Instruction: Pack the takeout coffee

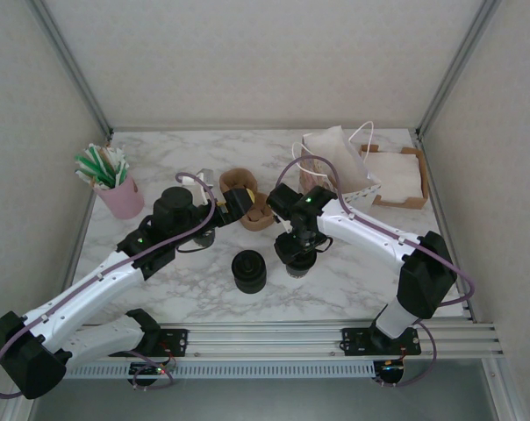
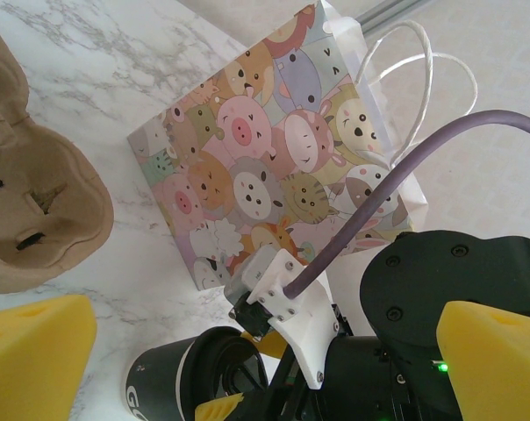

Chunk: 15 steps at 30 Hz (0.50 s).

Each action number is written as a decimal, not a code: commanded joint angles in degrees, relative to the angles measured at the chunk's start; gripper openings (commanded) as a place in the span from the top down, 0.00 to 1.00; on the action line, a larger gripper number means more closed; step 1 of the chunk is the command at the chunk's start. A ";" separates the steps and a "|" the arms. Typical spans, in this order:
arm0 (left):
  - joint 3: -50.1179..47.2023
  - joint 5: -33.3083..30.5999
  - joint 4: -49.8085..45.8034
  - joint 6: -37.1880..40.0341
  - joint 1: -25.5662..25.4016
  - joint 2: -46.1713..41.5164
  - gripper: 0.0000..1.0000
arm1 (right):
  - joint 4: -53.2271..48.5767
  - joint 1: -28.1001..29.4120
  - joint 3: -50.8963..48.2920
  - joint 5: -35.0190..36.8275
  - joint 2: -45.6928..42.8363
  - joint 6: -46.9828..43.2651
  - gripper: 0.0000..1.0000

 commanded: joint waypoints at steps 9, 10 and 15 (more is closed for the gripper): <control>4.27 -1.65 0.09 2.62 -0.44 1.03 0.00 | -4.27 1.88 2.06 0.65 -3.85 2.47 0.33; 5.29 -2.17 -0.70 3.20 -0.43 1.41 0.00 | -4.66 2.06 2.25 0.66 -4.59 2.94 0.33; 10.31 -4.06 -3.20 5.43 0.14 3.70 0.00 | -6.91 2.75 4.01 0.84 -9.11 4.58 0.34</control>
